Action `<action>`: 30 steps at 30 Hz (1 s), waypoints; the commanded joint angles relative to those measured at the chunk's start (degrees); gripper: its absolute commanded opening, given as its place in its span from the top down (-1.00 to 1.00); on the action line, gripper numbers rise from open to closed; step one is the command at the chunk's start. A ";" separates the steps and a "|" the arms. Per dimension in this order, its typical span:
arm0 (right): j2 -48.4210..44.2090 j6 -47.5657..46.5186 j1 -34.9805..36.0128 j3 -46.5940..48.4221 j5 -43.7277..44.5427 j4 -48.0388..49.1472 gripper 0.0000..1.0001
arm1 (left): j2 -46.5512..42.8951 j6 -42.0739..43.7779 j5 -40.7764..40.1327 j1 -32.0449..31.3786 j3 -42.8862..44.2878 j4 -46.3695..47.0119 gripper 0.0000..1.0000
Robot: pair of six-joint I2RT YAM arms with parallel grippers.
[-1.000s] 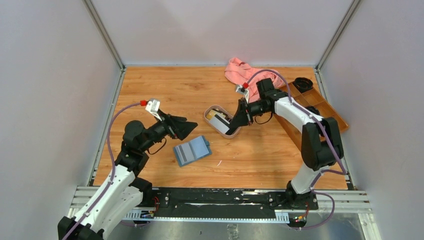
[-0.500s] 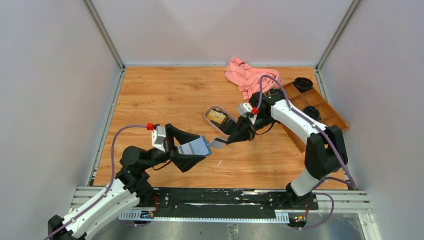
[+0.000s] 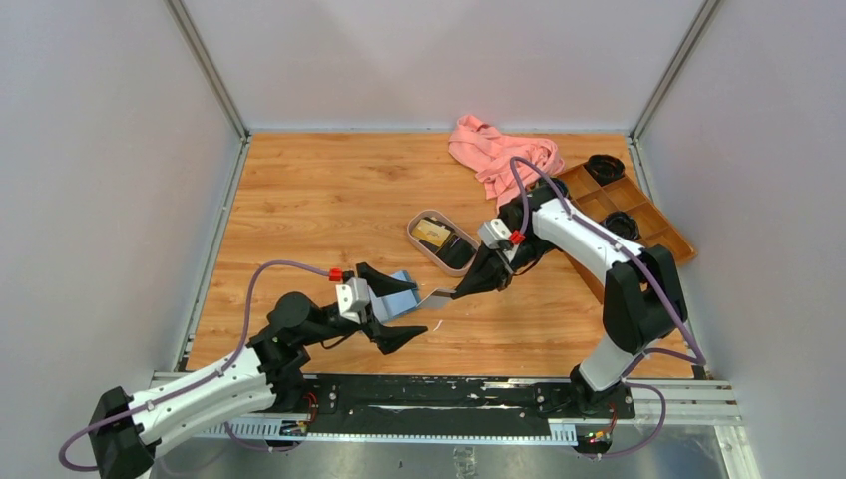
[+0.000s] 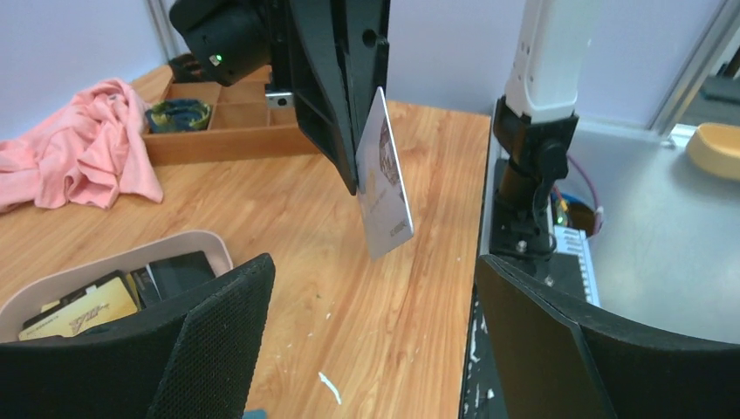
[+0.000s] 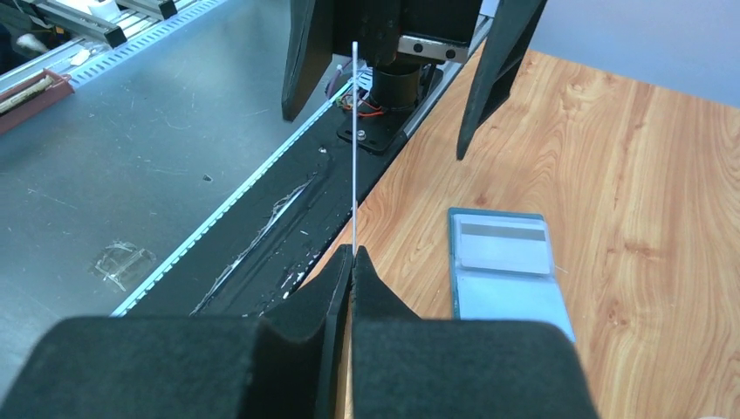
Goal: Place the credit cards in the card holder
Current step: Insert the credit card into the card holder.
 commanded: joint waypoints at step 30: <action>3.93 23.45 -0.17 6.84 6.65 9.27 -0.09 | 7.60 -10.78 -3.99 4.56 1.19 3.13 1.00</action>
